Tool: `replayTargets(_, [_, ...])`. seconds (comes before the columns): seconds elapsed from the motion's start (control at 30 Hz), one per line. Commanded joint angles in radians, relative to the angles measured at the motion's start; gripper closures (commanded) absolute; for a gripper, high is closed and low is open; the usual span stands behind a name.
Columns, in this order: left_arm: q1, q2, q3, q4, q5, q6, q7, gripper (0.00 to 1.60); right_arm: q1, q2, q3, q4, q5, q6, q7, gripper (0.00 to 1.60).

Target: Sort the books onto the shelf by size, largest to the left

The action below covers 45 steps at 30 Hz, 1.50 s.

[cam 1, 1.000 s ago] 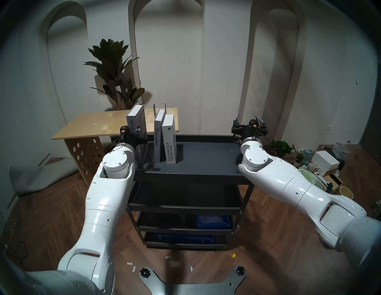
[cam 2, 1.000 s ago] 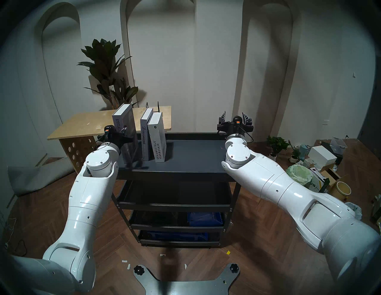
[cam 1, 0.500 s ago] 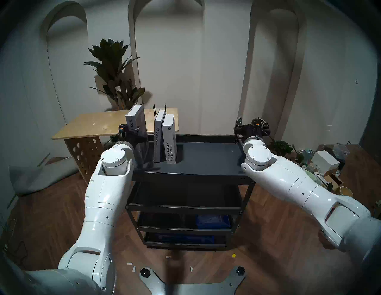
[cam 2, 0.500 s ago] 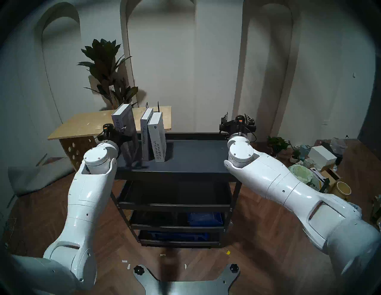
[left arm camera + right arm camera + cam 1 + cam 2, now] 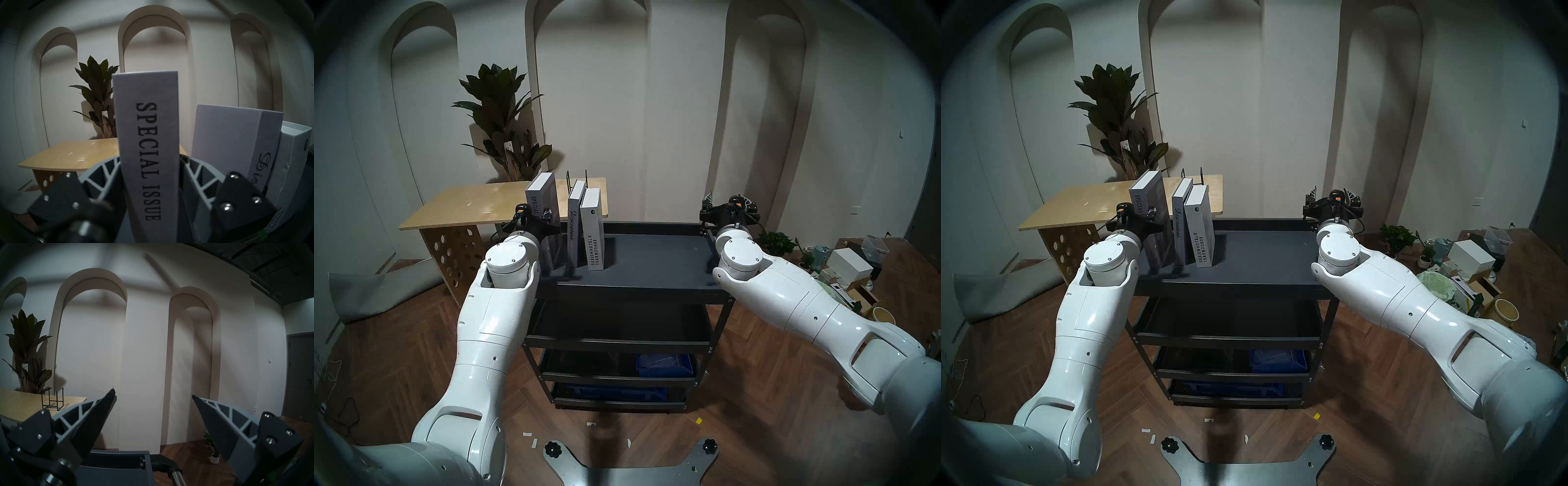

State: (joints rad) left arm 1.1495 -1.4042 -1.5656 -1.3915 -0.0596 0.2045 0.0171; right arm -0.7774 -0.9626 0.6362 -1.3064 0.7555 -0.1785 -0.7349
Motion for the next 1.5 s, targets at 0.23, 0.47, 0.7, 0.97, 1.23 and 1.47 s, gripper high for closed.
replayTargets(0.23, [-0.001, 0.002, 0.0, -0.047, 0.01, -0.01, 0.016, 0.0, 0.004, 0.02, 0.012, -0.042, -0.003, -0.017, 0.0, 0.0])
replayTargets(0.47, [0.007, 0.002, 0.003, -0.07, 0.016, -0.011, 0.024, 0.0, 0.001, 0.027, 0.013, -0.049, 0.0, -0.022, 0.004, 0.0])
replayTargets(0.7, [0.053, 0.007, 0.002, -0.161, 0.026, -0.035, 0.035, 0.0, 0.0, 0.032, 0.012, -0.056, 0.005, -0.023, 0.017, 0.0])
replayTargets(0.97, [0.091, 0.012, 0.002, -0.248, 0.029, -0.108, 0.04, 0.0, 0.001, 0.033, 0.011, -0.055, 0.006, -0.022, 0.022, 0.0])
replayTargets(1.23, [0.144, 0.037, -0.02, -0.355, 0.053, -0.179, 0.067, 0.0, 0.001, 0.034, 0.011, -0.054, 0.007, -0.021, 0.026, 0.0])
replayTargets(1.47, [0.228, 0.088, -0.068, -0.442, 0.05, -0.188, 0.038, 0.0, 0.001, 0.034, 0.011, -0.055, 0.008, -0.022, 0.029, 0.0])
